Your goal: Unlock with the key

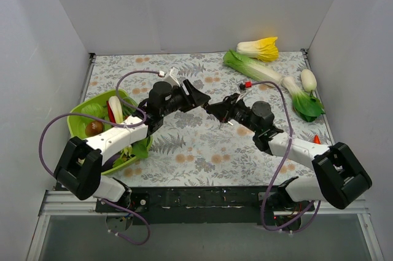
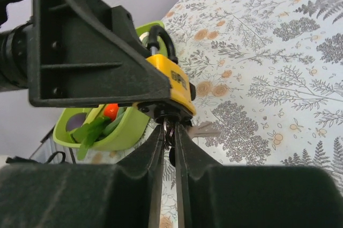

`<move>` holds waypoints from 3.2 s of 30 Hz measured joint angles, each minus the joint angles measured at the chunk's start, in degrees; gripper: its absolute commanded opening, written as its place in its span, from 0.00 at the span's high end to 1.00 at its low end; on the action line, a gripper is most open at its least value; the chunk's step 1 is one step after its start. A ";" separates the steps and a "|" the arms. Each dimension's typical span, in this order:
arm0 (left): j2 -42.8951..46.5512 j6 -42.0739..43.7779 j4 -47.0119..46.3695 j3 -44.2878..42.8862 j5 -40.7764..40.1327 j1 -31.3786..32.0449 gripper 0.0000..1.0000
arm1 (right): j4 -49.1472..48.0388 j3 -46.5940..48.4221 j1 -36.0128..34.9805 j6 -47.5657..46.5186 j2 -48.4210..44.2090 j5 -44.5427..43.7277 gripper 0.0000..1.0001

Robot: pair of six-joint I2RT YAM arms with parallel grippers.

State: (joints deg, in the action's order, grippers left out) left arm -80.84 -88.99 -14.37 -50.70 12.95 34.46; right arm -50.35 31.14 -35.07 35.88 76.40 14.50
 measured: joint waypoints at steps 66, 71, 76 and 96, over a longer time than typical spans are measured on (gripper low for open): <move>-3.54 -14.97 0.04 2.78 2.71 -1.68 0.77 | -16.33 2.23 -2.82 -15.10 14.21 -0.20 0.99; -1.90 -14.58 -1.27 4.55 2.29 -1.70 0.20 | -16.85 2.05 -3.21 -14.47 14.05 -0.07 0.99; 1.36 -12.00 -2.56 4.87 3.28 -1.38 0.02 | -16.65 -0.07 -2.89 -11.32 11.15 -1.33 0.99; 19.43 10.23 -3.67 10.60 12.41 -2.38 0.47 | -5.29 -6.73 2.45 4.66 -14.64 6.75 0.99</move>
State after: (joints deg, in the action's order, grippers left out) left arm -61.41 -78.76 -18.04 -40.10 25.36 32.08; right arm -55.64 24.40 -32.62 40.53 61.76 21.26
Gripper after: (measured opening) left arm 0.615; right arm 0.404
